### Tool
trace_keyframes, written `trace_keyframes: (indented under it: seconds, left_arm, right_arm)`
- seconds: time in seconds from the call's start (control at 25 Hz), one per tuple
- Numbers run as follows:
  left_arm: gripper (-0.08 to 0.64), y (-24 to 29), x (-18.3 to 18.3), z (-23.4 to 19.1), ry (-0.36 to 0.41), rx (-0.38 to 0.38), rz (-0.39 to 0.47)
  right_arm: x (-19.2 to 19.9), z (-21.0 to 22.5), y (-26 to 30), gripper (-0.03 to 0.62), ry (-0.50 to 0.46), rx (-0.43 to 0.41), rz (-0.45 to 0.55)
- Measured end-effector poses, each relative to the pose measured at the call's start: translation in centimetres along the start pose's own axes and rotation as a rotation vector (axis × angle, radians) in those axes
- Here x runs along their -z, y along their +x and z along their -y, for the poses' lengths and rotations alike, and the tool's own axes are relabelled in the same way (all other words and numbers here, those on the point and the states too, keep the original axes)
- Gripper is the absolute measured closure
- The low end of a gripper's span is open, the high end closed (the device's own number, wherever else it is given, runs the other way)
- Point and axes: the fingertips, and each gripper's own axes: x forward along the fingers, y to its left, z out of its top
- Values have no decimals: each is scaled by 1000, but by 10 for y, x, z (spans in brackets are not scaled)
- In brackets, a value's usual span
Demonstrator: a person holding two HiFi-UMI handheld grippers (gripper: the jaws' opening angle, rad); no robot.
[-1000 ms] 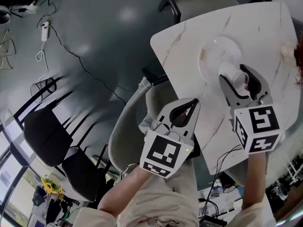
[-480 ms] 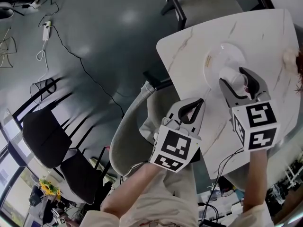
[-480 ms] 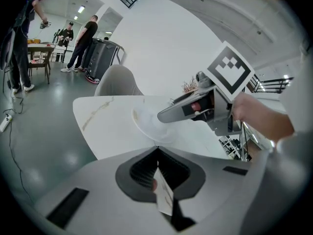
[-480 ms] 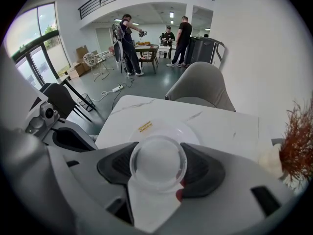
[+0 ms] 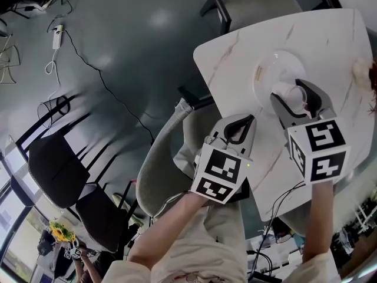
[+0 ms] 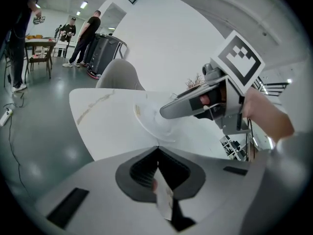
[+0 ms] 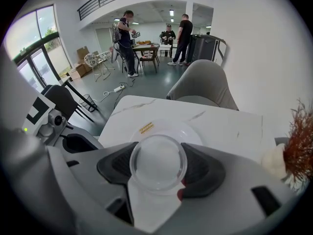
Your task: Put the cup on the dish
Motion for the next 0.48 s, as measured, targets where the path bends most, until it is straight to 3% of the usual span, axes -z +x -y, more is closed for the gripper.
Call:
trace_keyframes:
  seconds: [0.12,0.36,0.48]
  left_arm:
    - [555,0,1,-2,-14,-7,3]
    - [555,1,3,0,46,-55,-18]
    - [557,3,3,-2,30,-57,-39]
  right_arm:
    - [1,-1,0,324,5,1,3]
    - [-5,0,-10,322,5,14,59]
    - [-8,0,-20,322,-5,21,89]
